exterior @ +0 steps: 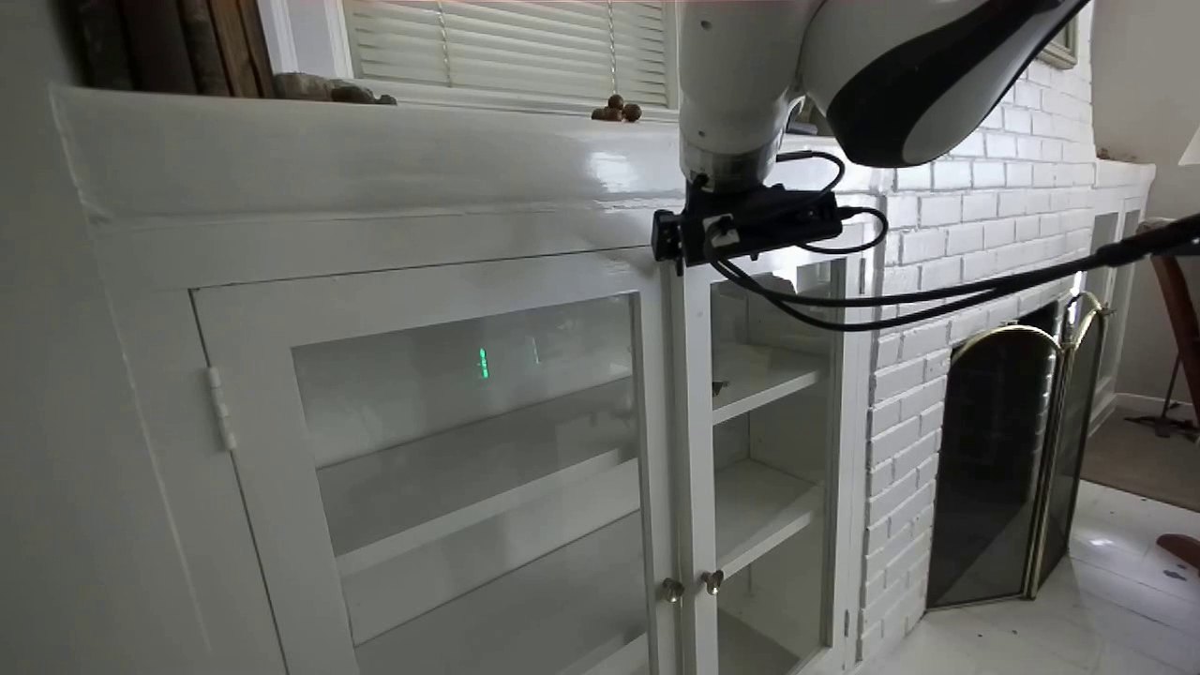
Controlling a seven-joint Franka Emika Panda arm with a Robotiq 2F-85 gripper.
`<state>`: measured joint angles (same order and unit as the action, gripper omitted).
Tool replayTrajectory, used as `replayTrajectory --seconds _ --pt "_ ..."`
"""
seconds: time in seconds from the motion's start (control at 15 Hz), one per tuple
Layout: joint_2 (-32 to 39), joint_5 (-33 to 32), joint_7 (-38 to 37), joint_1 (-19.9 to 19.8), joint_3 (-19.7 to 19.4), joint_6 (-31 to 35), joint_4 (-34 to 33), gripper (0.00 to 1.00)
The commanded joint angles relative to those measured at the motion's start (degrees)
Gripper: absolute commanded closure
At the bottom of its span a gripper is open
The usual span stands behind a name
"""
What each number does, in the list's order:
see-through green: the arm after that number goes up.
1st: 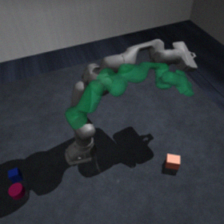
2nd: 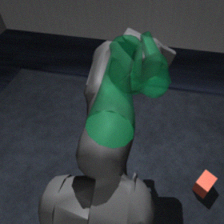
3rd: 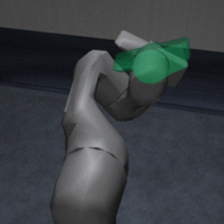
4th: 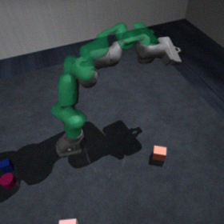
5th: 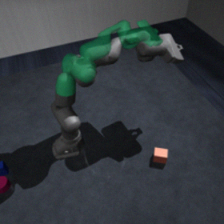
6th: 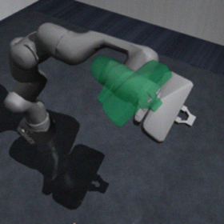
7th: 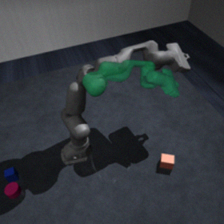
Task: Open the right door of the cabinet.
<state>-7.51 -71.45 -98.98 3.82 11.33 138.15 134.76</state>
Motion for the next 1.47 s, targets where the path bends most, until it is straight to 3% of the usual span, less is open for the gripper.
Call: replayTrajectory --seconds 0.0,0.53,1.4 --pt "1.0 -2.9 -3.1 0.8 -1.4 0.6 -0.9 0.0" --pt "0.9 -5.1 -2.4 0.6 -2.9 2.9 -1.0 0.0" --pt "-5.5 4.5 -1.3 2.0 -2.8 -8.9 3.2 0.0"
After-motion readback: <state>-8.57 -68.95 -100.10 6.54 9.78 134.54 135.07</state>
